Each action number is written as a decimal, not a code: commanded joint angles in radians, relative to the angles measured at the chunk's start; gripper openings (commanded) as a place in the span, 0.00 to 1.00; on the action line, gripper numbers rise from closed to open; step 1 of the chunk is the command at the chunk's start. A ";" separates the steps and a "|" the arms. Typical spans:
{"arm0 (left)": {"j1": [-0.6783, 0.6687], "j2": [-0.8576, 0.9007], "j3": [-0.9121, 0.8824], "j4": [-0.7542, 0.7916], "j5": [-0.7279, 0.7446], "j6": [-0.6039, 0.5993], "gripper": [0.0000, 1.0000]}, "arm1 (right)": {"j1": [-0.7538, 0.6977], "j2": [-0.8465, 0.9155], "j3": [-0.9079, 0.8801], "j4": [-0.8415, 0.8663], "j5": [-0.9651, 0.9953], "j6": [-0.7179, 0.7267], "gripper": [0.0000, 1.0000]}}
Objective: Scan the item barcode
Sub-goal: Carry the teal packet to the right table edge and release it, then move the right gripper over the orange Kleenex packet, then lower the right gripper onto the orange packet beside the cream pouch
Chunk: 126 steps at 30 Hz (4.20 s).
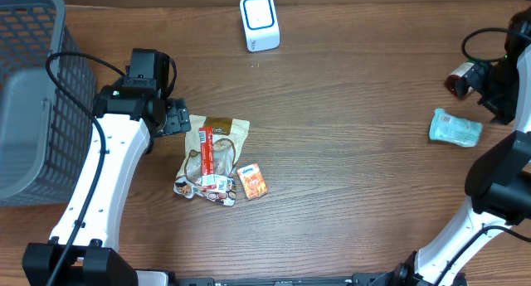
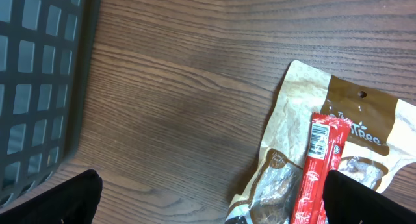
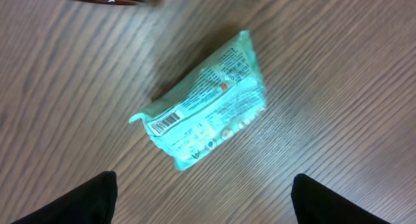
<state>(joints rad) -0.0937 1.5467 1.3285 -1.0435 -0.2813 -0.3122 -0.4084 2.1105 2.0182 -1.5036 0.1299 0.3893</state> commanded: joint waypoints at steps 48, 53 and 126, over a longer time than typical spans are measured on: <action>-0.005 0.003 0.002 0.002 -0.007 0.001 1.00 | 1.258 -0.023 -0.106 -0.054 -0.329 -0.094 0.31; -0.005 0.003 0.002 0.002 -0.007 0.001 1.00 | 1.301 -0.023 -0.230 0.048 -0.329 -0.048 0.04; -0.005 0.003 0.002 0.002 -0.007 0.001 1.00 | 1.128 -0.024 -0.543 0.574 -0.197 0.370 0.04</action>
<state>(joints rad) -0.0937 1.5467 1.3285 -1.0435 -0.2813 -0.3122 0.7197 2.1101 1.4792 -0.9684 -0.1631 0.7490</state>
